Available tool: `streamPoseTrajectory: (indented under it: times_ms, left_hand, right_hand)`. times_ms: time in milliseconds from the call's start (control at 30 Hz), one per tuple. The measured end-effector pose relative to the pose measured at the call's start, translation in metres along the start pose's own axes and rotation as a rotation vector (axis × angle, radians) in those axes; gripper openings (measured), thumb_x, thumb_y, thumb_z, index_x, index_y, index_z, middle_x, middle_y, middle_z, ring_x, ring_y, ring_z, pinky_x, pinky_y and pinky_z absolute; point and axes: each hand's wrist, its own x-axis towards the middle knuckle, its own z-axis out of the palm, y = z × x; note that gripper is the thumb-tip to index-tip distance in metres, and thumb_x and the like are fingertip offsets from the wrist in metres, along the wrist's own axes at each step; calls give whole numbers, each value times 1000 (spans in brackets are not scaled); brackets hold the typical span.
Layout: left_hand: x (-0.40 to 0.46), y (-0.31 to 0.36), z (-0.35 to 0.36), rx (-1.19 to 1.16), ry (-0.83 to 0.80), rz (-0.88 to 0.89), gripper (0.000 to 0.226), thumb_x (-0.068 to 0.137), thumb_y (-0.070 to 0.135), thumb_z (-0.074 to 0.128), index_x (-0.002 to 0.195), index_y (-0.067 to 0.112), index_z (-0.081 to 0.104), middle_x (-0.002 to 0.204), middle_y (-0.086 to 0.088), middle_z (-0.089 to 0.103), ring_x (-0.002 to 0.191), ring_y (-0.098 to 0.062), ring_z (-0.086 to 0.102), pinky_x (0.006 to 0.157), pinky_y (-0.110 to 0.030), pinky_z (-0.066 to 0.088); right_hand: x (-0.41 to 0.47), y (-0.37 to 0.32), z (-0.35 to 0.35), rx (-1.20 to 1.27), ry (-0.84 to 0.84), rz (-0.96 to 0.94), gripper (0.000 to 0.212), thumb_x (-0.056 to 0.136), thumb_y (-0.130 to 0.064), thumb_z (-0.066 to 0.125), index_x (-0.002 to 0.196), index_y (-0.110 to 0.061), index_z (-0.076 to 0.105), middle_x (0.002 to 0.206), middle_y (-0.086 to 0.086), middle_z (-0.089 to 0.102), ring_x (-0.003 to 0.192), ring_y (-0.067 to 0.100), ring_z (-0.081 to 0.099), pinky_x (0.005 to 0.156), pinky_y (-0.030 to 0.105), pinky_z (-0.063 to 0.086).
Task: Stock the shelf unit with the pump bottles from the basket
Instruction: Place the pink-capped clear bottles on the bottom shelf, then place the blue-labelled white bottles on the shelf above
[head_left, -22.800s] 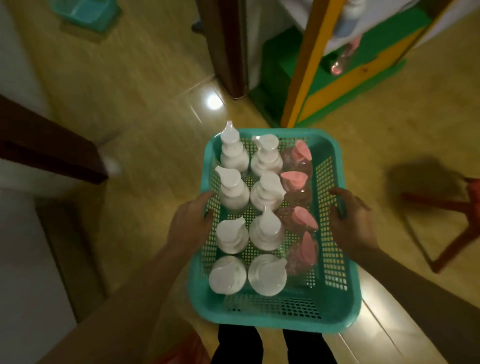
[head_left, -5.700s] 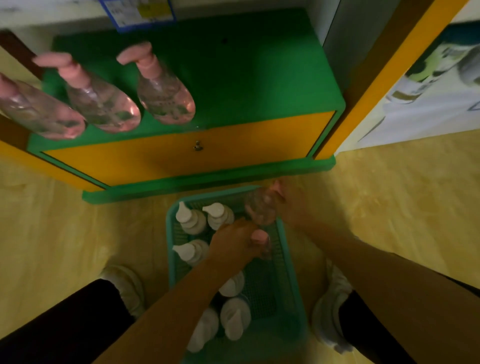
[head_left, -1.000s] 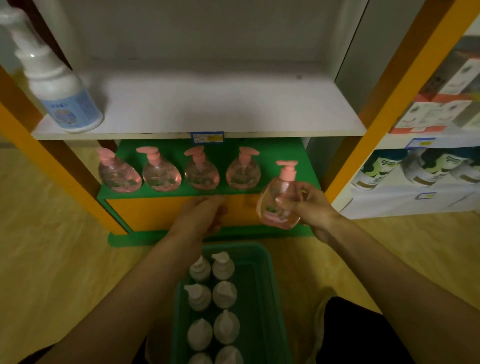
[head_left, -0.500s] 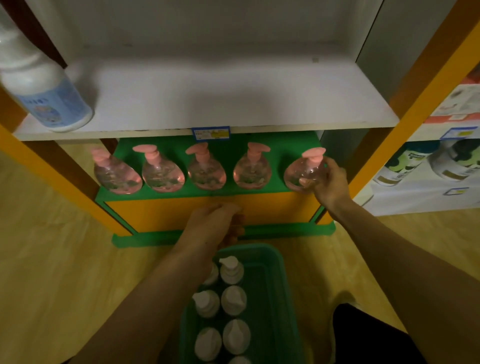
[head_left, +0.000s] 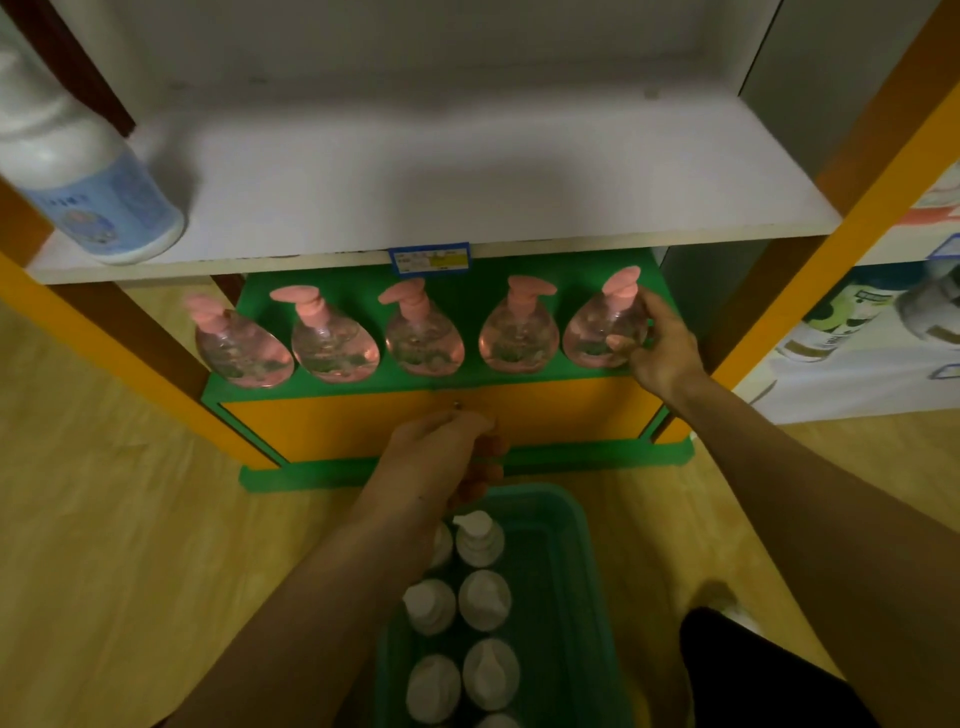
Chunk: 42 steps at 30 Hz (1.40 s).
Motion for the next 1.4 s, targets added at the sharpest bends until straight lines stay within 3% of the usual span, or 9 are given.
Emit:
streamPoseTrajectory:
  times_ms: [67, 100, 367, 500, 667, 900, 1067, 1200, 1400]
  left_hand:
    - [1, -1, -1, 13, -10, -5, 14, 91, 23, 57, 100, 16, 65, 91, -4, 72, 87, -20, 66, 69, -29, 50]
    - [1, -1, 1, 10, -12, -9, 13, 91, 23, 57, 99, 15, 65, 91, -4, 72, 86, -20, 66, 69, -29, 50]
    - [0, -1, -1, 40, 36, -14, 14, 91, 22, 57, 98, 13, 65, 87, -4, 70, 80, -19, 64, 67, -29, 49]
    - [1, -2, -5, 76, 44, -23, 16, 90, 23, 57, 97, 12, 66, 88, -6, 69, 84, -20, 64, 73, -32, 51]
    - [2, -3, -9, 89, 55, -27, 16, 89, 22, 58, 100, 13, 65, 89, -5, 68, 83, -19, 61, 73, -32, 50]
    - [1, -4, -17, 46, 67, -11, 23, 88, 22, 59, 107, 11, 64, 84, -2, 65, 78, -17, 58, 65, -27, 48]
    - [1, -11, -27, 78, 72, 10, 13, 89, 22, 56, 98, 14, 61, 90, -5, 66, 84, -21, 59, 73, -32, 48]
    - [-1, -17, -35, 107, 91, 26, 7, 91, 19, 54, 87, 15, 58, 84, -5, 63, 77, -19, 57, 66, -29, 46]
    - [-11, -54, -42, 366, 74, 103, 14, 91, 19, 51, 84, 9, 58, 82, -7, 61, 69, -16, 55, 61, -26, 45]
  right_hand:
    - [0, 1, 2, 68, -11, 34, 60, 88, 8, 56, 141, -11, 38, 130, 3, 48, 113, 12, 44, 66, -4, 40]
    - [0, 1, 3, 69, -11, 33, 60, 88, 8, 55, 142, -12, 37, 130, 2, 47, 115, 12, 44, 70, -3, 38]
    - [-7, -3, -4, 4, -33, 85, 75, 87, 0, 62, 149, -14, 22, 147, 7, 41, 134, 23, 40, 102, 30, 38]
    - [-16, 1, -12, -92, 26, 91, 71, 87, -10, 66, 146, -13, 27, 147, 10, 40, 136, 29, 38, 109, 42, 36]
    - [-48, 11, -19, -196, 153, 53, 44, 89, -23, 64, 126, -8, 46, 115, 16, 61, 105, 32, 58, 89, 47, 51]
    - [-84, -1, 3, -187, -21, -18, 12, 92, -22, 61, 99, -14, 55, 86, 11, 66, 78, 30, 66, 72, 46, 56]
    - [-108, -6, 43, -288, -235, -100, 18, 91, -22, 61, 104, -10, 58, 84, 12, 65, 80, 27, 63, 71, 39, 53]
    - [-119, -8, 66, -365, -339, -142, 23, 93, -27, 58, 104, -7, 59, 86, 7, 61, 81, 22, 57, 71, 29, 44]
    - [-149, -7, 84, -287, -368, -154, 30, 101, -28, 40, 87, -8, 56, 79, 13, 64, 70, 30, 61, 71, 45, 52]
